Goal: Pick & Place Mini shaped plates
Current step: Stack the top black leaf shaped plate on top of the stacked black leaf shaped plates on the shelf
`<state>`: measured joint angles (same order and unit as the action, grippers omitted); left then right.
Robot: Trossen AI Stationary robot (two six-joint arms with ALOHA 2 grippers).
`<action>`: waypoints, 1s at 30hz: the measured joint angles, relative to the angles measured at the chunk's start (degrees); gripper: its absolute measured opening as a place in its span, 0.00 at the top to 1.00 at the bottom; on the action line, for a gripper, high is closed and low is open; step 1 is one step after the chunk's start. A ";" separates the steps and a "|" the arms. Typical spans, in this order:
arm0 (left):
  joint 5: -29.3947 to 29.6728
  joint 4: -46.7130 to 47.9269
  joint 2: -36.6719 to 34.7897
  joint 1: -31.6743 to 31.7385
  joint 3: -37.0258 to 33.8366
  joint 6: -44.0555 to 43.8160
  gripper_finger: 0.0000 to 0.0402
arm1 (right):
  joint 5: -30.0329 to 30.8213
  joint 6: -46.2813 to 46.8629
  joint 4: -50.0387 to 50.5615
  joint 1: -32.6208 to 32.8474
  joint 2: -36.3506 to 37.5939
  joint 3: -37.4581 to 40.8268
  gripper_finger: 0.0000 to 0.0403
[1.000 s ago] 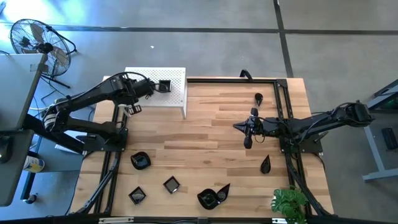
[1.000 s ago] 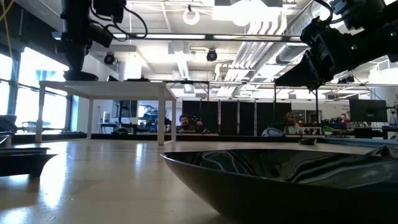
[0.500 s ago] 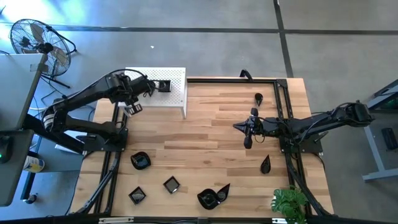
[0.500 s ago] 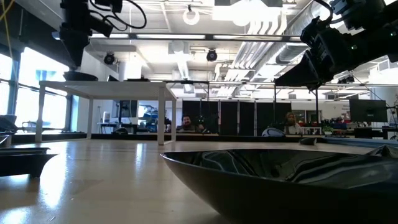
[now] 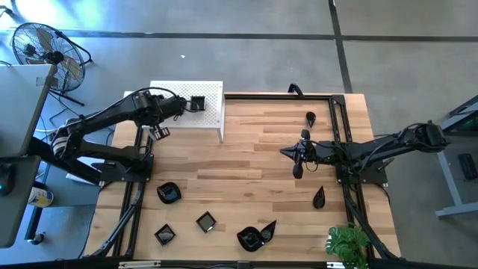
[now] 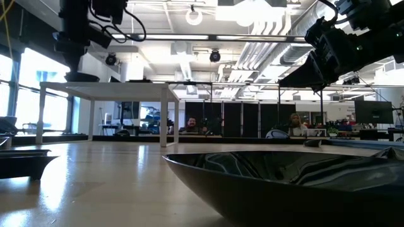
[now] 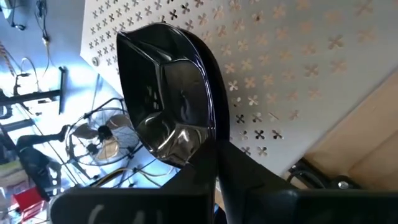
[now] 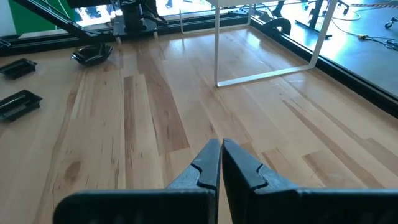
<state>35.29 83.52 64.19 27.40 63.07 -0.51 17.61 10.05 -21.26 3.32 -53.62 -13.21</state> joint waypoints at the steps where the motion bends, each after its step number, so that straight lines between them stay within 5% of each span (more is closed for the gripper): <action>1: -0.04 -0.01 -0.24 0.00 0.00 0.02 0.98 | 0.00 0.02 0.00 -0.01 0.00 0.00 0.98; 12: -7.85 0.75 -0.40 -1.20 4.63 0.24 0.98 | 0.00 -0.01 0.00 -0.01 0.00 0.00 0.98; 30: -3.70 4.29 -0.18 -4.52 4.63 -4.38 0.97 | -0.17 0.01 0.02 0.00 0.00 0.00 0.98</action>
<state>31.58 87.81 64.01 22.87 67.70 -4.89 17.43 10.06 -21.23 3.31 -53.62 -13.21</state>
